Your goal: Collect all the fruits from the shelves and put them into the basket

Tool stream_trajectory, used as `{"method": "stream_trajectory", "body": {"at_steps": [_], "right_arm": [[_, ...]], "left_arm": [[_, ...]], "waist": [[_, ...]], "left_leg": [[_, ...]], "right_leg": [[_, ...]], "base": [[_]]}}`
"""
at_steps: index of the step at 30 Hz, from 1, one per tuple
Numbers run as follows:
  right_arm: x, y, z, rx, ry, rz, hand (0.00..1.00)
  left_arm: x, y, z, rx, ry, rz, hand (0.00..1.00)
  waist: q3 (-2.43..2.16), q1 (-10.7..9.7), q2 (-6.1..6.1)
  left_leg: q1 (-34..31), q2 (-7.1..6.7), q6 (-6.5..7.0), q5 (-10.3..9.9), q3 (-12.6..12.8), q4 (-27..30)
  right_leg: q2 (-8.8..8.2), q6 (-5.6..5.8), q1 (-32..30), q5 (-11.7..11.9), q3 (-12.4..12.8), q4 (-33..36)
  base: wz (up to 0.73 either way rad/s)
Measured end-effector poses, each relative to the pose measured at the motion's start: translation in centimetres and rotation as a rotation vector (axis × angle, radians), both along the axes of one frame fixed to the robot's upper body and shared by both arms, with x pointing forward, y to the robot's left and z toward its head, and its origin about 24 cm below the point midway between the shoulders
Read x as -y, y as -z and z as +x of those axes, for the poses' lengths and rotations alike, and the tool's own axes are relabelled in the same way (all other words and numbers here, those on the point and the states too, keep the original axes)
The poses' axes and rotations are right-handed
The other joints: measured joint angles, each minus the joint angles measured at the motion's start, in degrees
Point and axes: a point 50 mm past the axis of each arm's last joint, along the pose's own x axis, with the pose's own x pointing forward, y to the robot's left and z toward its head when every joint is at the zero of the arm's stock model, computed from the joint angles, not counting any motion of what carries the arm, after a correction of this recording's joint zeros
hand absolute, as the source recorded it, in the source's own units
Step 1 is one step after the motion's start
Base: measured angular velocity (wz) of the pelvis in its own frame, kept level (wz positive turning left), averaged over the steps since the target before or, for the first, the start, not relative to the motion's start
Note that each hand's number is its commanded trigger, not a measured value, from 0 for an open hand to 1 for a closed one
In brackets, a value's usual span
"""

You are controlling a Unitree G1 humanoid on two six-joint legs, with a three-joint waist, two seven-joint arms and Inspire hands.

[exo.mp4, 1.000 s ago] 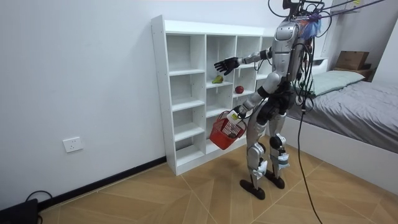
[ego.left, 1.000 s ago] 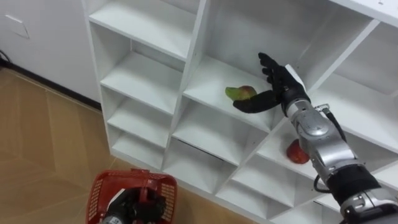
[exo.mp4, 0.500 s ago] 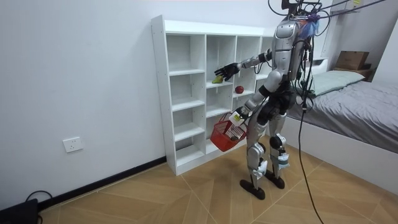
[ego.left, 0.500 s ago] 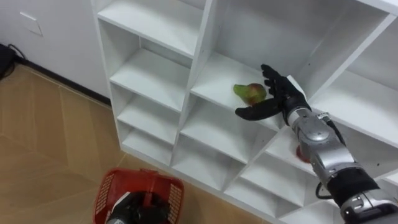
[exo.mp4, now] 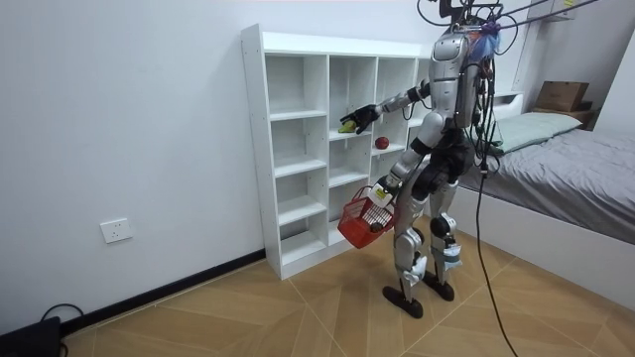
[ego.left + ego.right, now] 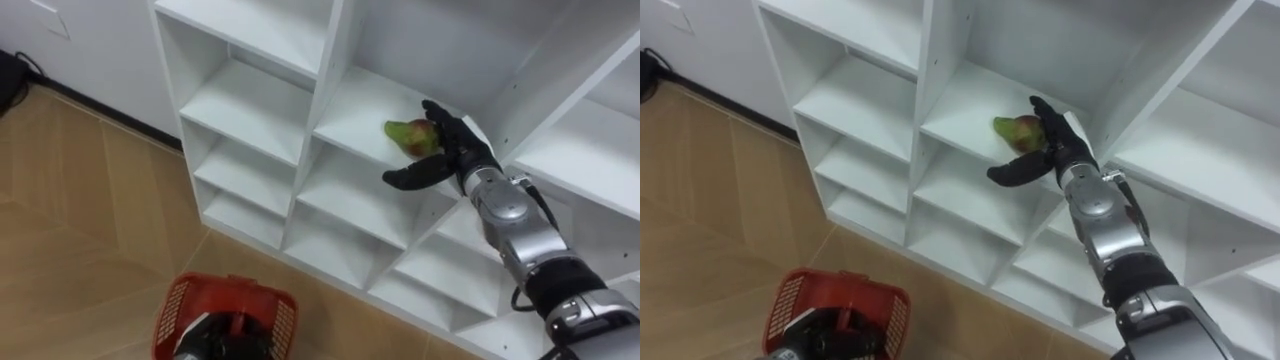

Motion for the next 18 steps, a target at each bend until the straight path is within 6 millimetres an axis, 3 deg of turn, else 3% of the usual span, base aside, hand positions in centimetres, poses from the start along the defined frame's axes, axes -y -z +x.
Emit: {"method": "stream_trajectory", "body": {"at_steps": [4,6,18], "right_arm": [[0.14,-0.3,0.17,0.03,-0.002,-0.056,0.0],[0.17,-0.57,0.39,0.045,0.001,-0.075,0.0],[0.36,-1.04,0.54,0.112,0.037,-0.123,0.0]], "left_arm": [[-0.04,-0.06,0.21,0.003,0.004,0.003,1.0],[-0.1,-0.11,0.26,0.005,0.011,0.001,1.0],[0.83,-0.28,0.8,0.028,0.052,-0.01,1.0]], "waist": [[0.32,0.0,0.32],[0.69,-0.1,0.51],[0.68,0.0,0.48]], "left_leg": [[-1.0,-0.04,0.07,0.1,-0.1,0.0],[-1.3,-0.06,0.1,0.3,-0.1,0.1],[-3.9,-0.45,0.47,1.2,0.3,-0.1]], "right_leg": [[-0.17,0.02,-1.4,0.0,0.0,1.0],[-0.17,0.0,-1.7,0.0,0.1,1.0],[-0.99,0.05,-5.4,-0.2,0.7,2.9]], "base": [[0.0],[0.0],[-0.01]]}}
